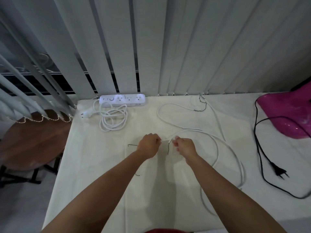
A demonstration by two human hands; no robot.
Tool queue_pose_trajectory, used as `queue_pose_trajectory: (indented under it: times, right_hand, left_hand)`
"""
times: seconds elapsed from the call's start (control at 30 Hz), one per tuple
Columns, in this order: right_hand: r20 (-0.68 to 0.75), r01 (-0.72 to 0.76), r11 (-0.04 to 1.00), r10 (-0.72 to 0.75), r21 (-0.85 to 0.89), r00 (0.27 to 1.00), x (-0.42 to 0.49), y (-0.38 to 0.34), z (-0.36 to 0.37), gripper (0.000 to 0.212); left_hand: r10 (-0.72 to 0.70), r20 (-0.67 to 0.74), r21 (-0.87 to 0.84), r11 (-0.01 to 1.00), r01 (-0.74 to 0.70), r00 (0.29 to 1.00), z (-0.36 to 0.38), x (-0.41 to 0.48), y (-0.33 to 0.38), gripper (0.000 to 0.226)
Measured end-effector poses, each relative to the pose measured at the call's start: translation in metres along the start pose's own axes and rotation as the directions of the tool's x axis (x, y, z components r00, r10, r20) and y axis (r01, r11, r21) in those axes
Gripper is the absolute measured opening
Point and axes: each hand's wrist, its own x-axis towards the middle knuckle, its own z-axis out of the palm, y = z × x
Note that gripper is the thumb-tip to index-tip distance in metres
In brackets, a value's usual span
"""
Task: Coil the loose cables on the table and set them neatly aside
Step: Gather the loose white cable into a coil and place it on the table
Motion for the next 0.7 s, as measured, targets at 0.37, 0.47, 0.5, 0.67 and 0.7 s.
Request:
queue_pose_trajectory:
  times: [0.37, 0.47, 0.5, 0.67, 0.7]
  right_hand:
    - [0.359, -0.261, 0.869, 0.105, 0.42, 0.927, -0.021, -0.033, -0.018, 0.028]
    - [0.428, -0.23, 0.82, -0.021, 0.525, 0.903, -0.031, -0.054, -0.025, 0.02]
    - [0.447, -0.203, 0.83, -0.061, 0.52, 0.892, -0.035, -0.061, -0.027, 0.016]
    - [0.525, 0.008, 0.947, -0.185, 0.322, 0.831, -0.06, -0.09, -0.045, 0.018]
    - [0.571, 0.011, 0.959, -0.177, 0.282, 0.802, -0.065, -0.094, -0.05, 0.017]
  left_hand:
    - [-0.05, 0.274, -0.736, 0.632, 0.243, 0.96, -0.044, -0.062, 0.018, 0.008]
    - [-0.053, 0.278, -0.792, 0.553, 0.26, 0.959, -0.044, -0.073, 0.022, 0.008]
    - [-0.045, 0.279, -0.812, 0.523, 0.26, 0.959, -0.043, -0.076, 0.023, 0.008]
    - [0.005, 0.313, -0.882, 0.372, 0.289, 0.95, -0.048, -0.086, 0.033, 0.016]
    - [-0.023, 0.291, -0.891, 0.359, 0.279, 0.957, -0.048, -0.085, 0.035, 0.019]
